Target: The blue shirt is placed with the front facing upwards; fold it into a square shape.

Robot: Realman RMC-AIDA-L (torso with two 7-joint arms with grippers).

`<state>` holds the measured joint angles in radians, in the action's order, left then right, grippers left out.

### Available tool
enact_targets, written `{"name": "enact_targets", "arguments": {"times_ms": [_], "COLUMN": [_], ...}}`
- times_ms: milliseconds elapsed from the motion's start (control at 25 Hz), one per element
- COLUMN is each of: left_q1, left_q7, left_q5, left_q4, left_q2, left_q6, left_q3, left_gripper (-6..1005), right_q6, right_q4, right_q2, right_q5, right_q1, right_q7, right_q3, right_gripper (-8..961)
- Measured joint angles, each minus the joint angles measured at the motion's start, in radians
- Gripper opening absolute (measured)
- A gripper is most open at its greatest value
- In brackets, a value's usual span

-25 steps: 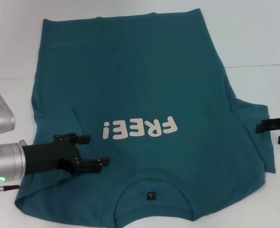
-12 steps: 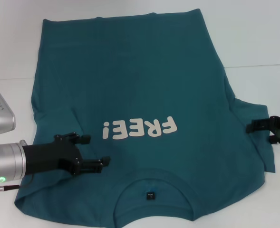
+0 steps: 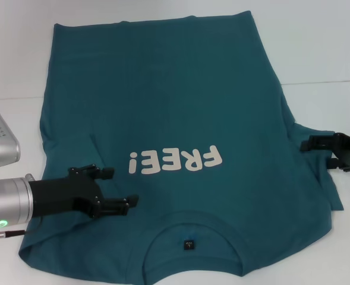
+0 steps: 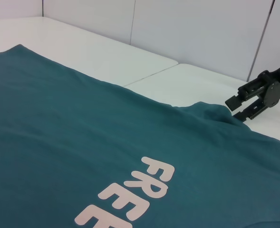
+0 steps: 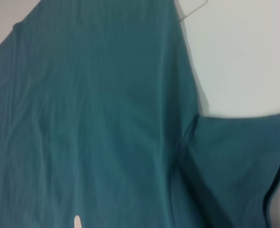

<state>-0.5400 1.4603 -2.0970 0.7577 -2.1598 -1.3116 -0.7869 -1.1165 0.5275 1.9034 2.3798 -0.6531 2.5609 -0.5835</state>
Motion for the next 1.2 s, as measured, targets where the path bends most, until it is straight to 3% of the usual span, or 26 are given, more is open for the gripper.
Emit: {"name": "enact_targets", "arguments": {"times_ms": [360,480,680,760,1200], "left_q1": [0.0,0.0,0.0,-0.002,-0.008], "left_q7": [0.0,0.0,0.0,0.0,0.0], "left_q5": [0.0,0.0,0.0,0.0,0.0], "left_q4": [0.0,0.0,0.0,0.0,-0.01], "left_q2": [0.0,0.0,0.0,0.0,0.0], "left_q6": [0.0,0.0,-0.002,-0.002,-0.001], "left_q3": [0.0,0.0,0.0,0.0,-0.013], "left_gripper": [936,936,936,935,935], "right_q6": [0.007,-0.007,-0.032,-0.033,-0.021], "right_q4": [-0.001,0.006,0.003,0.003,0.003], "right_q2": [-0.004,-0.021,-0.069,-0.074,-0.033], "right_q5": [-0.033,-0.031,0.001,0.028,0.048], "right_q1": [0.016,0.028,0.037,0.037,0.028], "right_q7": [-0.024,-0.037,-0.036,-0.033,-0.033], "right_q3": [-0.009,-0.013,-0.013,-0.013,-0.013], "right_gripper": [928,928,928,928,928]}}
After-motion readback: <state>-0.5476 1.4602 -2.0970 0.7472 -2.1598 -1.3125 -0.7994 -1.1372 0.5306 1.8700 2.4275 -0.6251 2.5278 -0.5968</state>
